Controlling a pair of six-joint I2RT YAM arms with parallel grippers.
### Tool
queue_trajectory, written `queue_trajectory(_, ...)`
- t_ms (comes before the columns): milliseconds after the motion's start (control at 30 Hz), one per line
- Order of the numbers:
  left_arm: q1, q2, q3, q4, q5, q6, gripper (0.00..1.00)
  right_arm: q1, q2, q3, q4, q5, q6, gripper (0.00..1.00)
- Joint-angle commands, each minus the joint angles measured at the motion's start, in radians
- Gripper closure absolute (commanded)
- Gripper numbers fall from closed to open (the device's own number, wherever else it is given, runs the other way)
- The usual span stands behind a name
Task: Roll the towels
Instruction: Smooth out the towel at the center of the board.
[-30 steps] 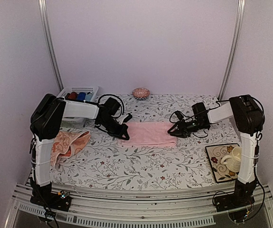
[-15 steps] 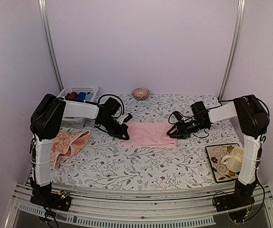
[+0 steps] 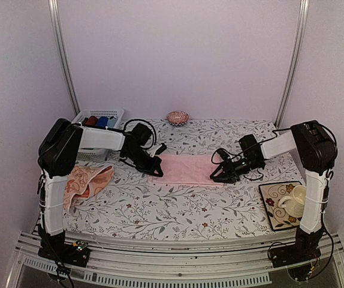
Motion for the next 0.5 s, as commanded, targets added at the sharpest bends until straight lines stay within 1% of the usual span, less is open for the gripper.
queue_trajectory(0, 0.000, 0.019, -0.008, -0.037, -0.112, 0.003, 1.00, 0.006, 0.032, 0.013, -0.097, 0.016, -0.039, 0.51)
queue_trajectory(100, 0.007, -0.002, 0.008, -0.041, -0.138, 0.006, 0.87, 0.006, -0.018, 0.061, -0.121, -0.003, -0.056, 0.51)
queue_trajectory(133, 0.008, -0.012, 0.015, -0.038, -0.144, 0.009, 0.80, 0.007, -0.036, 0.073, -0.135, -0.005, -0.060, 0.50)
queue_trajectory(167, 0.008, -0.024, 0.024, -0.037, -0.152, 0.011, 0.73, 0.006, -0.050, 0.121, -0.150, -0.002, -0.062, 0.50)
queue_trajectory(233, 0.009, -0.045, 0.042, -0.036, -0.159, 0.015, 0.64, 0.006, -0.079, 0.193, -0.178, 0.016, -0.069, 0.48)
queue_trajectory(300, 0.008, -0.069, 0.053, -0.036, -0.157, 0.014, 0.54, 0.006, -0.089, 0.273, -0.210, 0.060, -0.078, 0.46)
queue_trajectory(400, 0.002, -0.119, 0.047, -0.039, -0.156, 0.016, 0.44, 0.005, -0.081, 0.391, -0.268, 0.175, -0.103, 0.41)
queue_trajectory(467, -0.004, -0.157, 0.033, -0.044, -0.154, 0.021, 0.36, 0.003, -0.071, 0.467, -0.295, 0.264, -0.118, 0.35)
